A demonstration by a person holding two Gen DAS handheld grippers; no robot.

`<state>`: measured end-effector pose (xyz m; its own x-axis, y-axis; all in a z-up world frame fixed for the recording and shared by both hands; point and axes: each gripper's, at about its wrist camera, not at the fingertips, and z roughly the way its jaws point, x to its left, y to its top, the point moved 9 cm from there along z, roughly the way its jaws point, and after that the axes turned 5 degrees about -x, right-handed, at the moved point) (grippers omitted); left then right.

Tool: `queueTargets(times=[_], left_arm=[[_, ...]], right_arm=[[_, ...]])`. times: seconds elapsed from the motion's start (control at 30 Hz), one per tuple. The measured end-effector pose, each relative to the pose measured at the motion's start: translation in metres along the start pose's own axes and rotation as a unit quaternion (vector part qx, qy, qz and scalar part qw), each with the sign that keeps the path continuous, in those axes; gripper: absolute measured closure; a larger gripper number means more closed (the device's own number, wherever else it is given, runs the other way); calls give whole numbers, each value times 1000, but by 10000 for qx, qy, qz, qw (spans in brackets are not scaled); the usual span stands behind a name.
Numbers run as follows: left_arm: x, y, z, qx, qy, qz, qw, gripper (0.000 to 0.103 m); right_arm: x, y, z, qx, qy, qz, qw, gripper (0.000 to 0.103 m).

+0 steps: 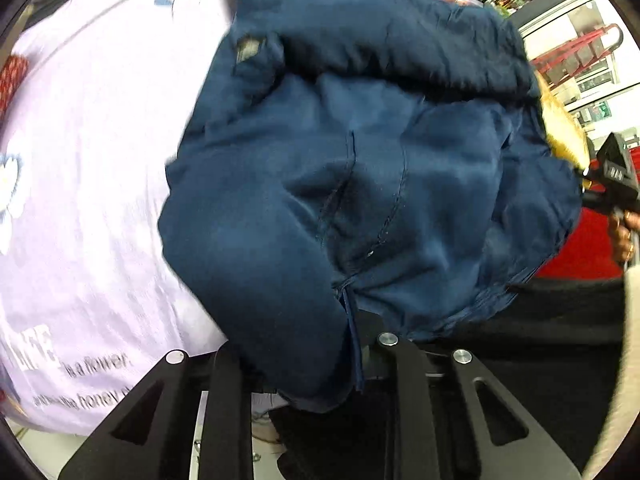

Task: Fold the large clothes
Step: 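Fold the jacket over lengthwise with both tools and lay it down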

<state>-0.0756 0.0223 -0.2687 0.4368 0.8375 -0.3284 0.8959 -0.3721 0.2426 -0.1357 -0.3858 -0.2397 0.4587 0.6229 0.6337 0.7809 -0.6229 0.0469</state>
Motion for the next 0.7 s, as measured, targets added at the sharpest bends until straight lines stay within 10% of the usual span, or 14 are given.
queueTargets(times=[0.13, 0.7], left_arm=[[-4, 45, -26, -496, -118, -65, 9987, 85], [50, 215, -71, -1508, 312, -463, 9870, 89]], right_arm=[[28, 9, -8, -234, 263, -302, 9989, 89], [94, 155, -63, -1500, 1640, 303, 9745, 91]])
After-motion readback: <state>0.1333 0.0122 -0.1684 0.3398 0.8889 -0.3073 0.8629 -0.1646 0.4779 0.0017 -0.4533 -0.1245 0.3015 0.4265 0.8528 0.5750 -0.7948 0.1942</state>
